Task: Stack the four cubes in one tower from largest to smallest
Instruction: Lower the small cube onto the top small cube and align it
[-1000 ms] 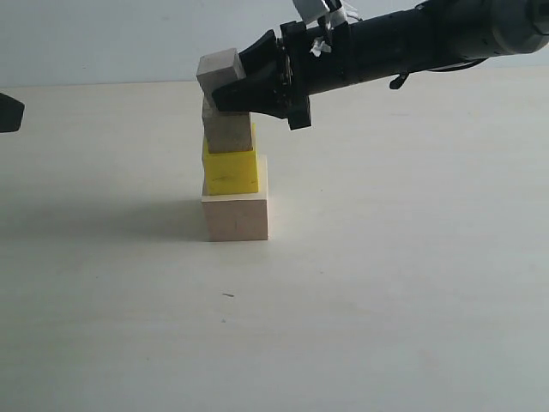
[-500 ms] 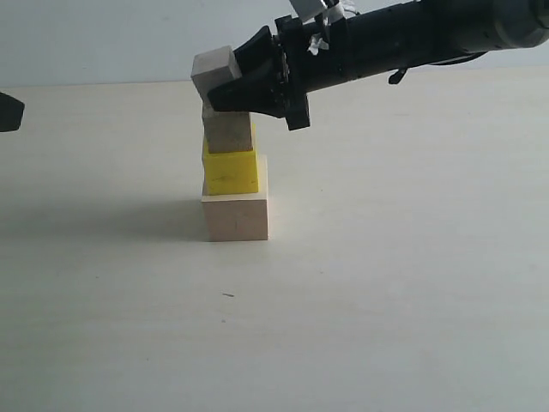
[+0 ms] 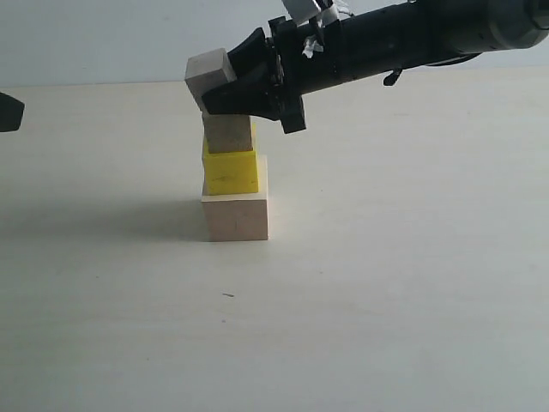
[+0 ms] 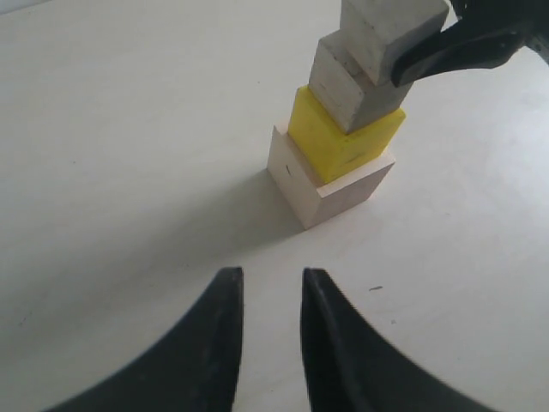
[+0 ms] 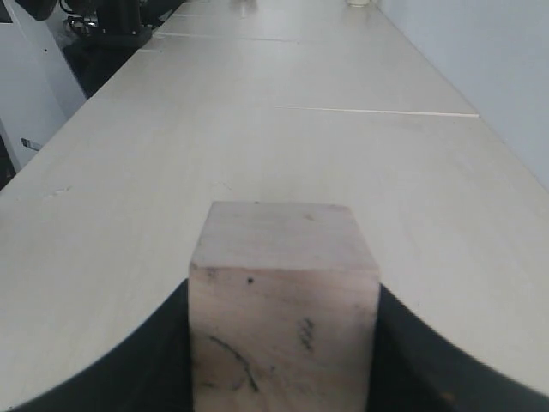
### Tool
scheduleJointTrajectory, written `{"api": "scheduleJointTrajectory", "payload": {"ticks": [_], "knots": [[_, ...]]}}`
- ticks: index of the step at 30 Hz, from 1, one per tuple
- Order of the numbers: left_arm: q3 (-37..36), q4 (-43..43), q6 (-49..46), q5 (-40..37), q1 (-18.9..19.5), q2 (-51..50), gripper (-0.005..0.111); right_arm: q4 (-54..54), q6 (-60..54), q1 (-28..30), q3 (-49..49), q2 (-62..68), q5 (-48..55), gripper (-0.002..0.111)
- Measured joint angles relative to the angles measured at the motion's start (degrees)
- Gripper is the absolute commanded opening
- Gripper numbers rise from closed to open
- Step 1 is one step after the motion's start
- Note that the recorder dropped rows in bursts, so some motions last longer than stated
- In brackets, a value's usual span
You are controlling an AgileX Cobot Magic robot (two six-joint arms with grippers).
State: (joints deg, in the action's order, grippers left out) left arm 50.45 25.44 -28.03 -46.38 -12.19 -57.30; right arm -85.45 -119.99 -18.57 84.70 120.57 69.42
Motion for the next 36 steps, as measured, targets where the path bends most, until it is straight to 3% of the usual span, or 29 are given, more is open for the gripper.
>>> {"api": "scheduleJointTrajectory", "payload": {"ticks": [36], "knots": [[0.0, -0.1, 0.0, 0.0, 0.0, 0.0, 0.026, -0.4, 0.0, 1.2, 0.0, 1.6, 0.2, 0.000]]}}
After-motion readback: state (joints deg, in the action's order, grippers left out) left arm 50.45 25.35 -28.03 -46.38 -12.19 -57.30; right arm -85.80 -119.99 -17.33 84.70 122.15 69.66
